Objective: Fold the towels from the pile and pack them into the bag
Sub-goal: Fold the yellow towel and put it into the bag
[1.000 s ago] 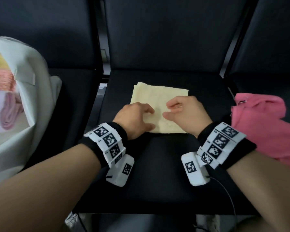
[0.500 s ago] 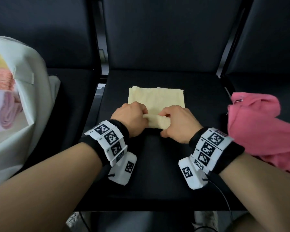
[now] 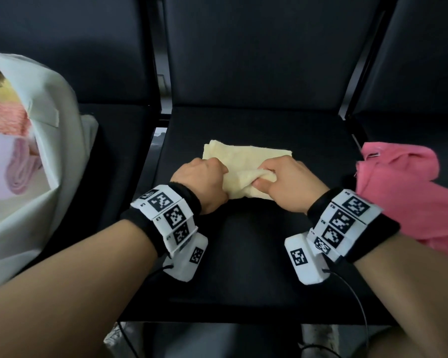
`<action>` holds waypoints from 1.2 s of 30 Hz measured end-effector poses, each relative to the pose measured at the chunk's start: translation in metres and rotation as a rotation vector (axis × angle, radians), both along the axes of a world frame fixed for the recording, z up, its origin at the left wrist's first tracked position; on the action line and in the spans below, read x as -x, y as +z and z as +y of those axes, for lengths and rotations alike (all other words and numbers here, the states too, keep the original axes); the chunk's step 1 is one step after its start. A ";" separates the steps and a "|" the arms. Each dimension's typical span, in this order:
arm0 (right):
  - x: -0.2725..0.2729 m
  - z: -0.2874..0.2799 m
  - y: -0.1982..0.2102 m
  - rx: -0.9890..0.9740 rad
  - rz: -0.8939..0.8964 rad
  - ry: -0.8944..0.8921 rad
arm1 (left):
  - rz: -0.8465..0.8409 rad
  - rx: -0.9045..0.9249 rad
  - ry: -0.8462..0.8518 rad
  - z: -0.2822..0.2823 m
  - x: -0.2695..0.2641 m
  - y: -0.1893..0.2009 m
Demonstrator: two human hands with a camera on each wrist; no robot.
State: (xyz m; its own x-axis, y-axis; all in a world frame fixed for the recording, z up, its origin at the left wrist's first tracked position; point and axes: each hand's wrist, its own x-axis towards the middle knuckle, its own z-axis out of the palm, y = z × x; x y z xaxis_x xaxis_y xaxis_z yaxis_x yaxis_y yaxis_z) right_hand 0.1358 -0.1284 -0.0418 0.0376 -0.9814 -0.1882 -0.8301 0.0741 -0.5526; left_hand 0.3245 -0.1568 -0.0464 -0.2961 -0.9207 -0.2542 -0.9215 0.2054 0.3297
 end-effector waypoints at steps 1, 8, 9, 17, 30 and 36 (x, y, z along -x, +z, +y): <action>0.001 0.001 0.001 -0.009 0.007 -0.001 | 0.016 0.001 -0.002 -0.001 -0.001 0.002; 0.011 0.006 0.013 -0.120 0.099 0.053 | 0.020 -0.037 -0.073 0.000 -0.006 0.011; 0.013 0.007 0.013 -0.119 0.113 0.056 | 0.020 -0.031 -0.078 0.000 -0.006 0.013; 0.029 0.011 0.011 -0.019 -0.006 0.017 | 0.098 -0.048 -0.020 -0.005 -0.009 0.017; 0.048 0.027 -0.004 -0.026 0.019 -0.148 | 0.134 -0.138 0.066 -0.002 -0.003 0.013; 0.049 0.035 -0.007 -0.022 0.058 -0.205 | 0.077 -0.125 0.050 0.003 0.004 0.007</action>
State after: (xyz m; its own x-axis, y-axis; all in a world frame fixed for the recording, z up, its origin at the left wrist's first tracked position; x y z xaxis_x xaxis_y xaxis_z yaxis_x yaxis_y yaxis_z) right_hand 0.0868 -0.0931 -0.0484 -0.1743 -0.9630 -0.2056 -0.8265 0.2566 -0.5011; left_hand 0.3207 -0.1539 -0.0396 -0.2737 -0.8973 -0.3464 -0.9005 0.1125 0.4201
